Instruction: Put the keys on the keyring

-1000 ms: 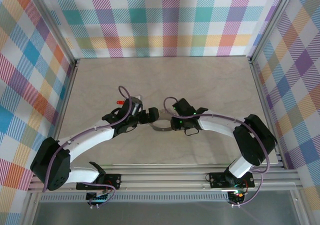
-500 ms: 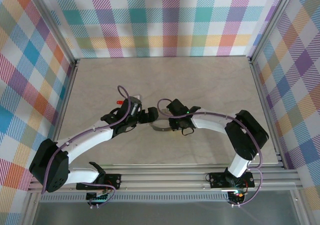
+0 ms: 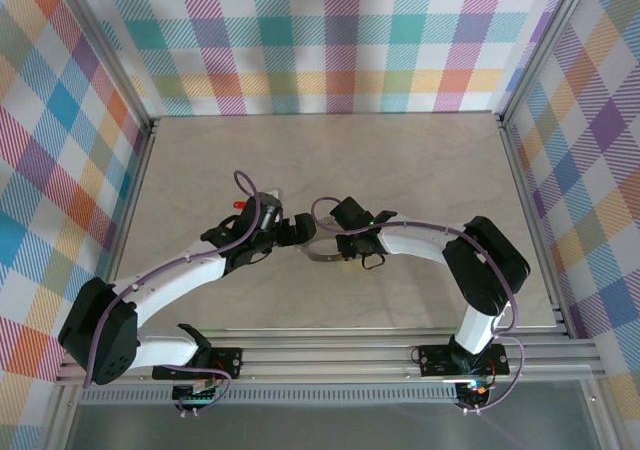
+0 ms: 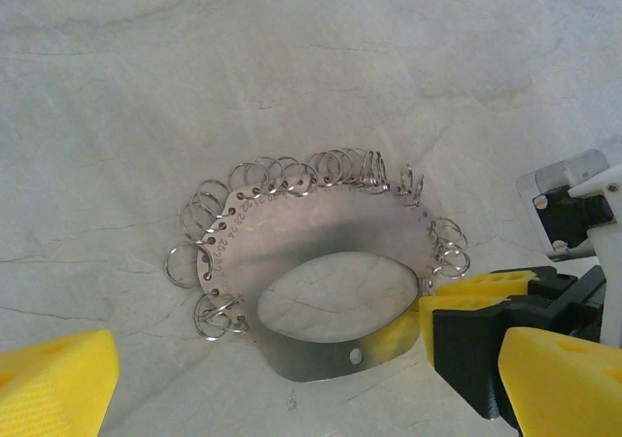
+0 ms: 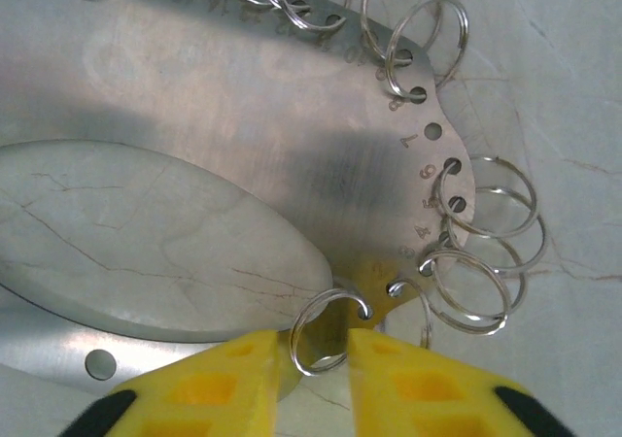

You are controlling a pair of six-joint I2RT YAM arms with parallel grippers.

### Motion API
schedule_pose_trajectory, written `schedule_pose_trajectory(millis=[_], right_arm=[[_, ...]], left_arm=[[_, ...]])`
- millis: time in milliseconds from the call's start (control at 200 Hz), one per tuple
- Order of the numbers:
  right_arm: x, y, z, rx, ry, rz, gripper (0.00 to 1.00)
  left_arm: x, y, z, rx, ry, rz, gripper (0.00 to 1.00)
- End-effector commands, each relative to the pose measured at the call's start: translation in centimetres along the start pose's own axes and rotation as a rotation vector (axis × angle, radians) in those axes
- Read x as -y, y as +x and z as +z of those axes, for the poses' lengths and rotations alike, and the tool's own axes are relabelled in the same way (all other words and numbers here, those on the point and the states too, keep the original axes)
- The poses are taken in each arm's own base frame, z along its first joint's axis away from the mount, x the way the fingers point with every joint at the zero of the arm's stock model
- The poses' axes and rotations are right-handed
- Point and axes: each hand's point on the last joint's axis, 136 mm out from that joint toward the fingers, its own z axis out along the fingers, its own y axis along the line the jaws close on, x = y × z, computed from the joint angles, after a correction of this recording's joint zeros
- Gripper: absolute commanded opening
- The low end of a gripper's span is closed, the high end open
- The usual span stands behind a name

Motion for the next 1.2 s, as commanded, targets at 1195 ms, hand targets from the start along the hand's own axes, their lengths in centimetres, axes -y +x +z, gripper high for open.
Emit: schedule_pose_trajectory(millis=[1195], right_arm=[[0.9, -0.2, -0.4, -0.003, 0.082, -0.025, 0.19]], left_arm=[[0.1, -0.1, 0.1, 0.004, 0.029, -0.01, 1.0]])
